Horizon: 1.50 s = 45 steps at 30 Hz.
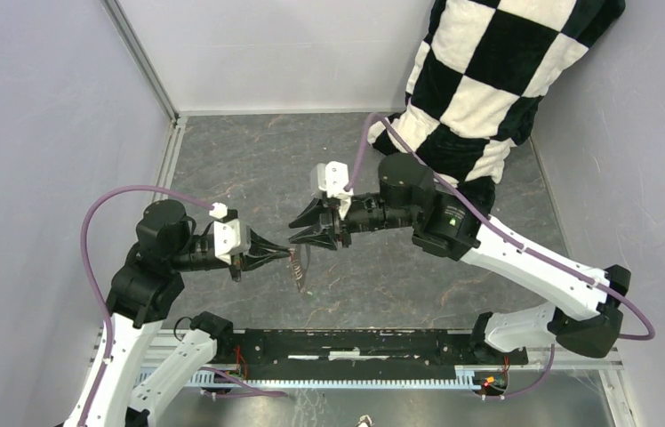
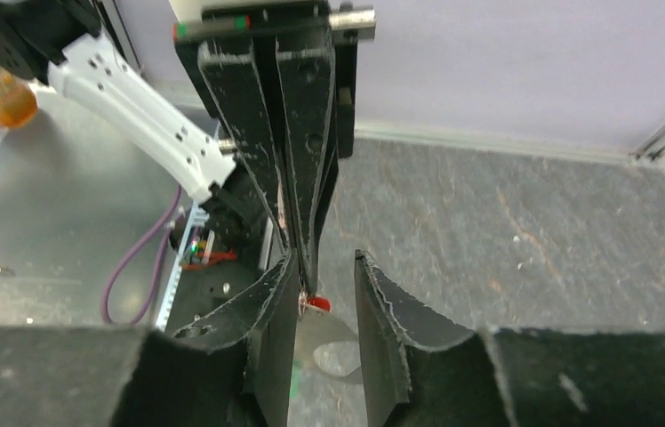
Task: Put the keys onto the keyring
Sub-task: Adjust the key on the keyring.
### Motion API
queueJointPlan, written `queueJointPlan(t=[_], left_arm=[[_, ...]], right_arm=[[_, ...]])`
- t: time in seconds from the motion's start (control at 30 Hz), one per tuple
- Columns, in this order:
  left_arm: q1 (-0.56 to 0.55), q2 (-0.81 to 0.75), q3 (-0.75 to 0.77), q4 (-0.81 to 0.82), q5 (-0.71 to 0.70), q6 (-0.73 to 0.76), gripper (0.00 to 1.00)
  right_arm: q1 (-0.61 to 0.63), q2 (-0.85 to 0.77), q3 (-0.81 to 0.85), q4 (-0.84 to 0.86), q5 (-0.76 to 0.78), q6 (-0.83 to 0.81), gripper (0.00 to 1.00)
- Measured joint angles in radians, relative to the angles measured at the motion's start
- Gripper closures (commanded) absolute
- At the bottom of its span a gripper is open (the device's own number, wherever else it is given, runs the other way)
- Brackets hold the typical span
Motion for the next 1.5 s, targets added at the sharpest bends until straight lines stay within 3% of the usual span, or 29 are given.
queueJointPlan(t=[0.17,0.3,0.63,1.5], left_arm=[[0.000,0.011,0.000,0.000,-0.015,0.002,0.98],[0.000,0.021,0.000,-0.026,-0.032,0.007,0.98],[0.000,0.025,0.000,-0.030,-0.032,0.018,0.98],[0.000,0.018,-0.022,-0.017,-0.092,0.081,0.98]], right_arm=[[0.000,0.071,0.082,-0.204,0.000,-0.089,0.70],[-0.001,0.091,0.097,-0.264,-0.003,-0.118,0.73],[-0.002,0.095,0.106,-0.293,-0.008,-0.126,0.65],[-0.006,0.148,0.206,-0.367,-0.019,-0.113,0.64]])
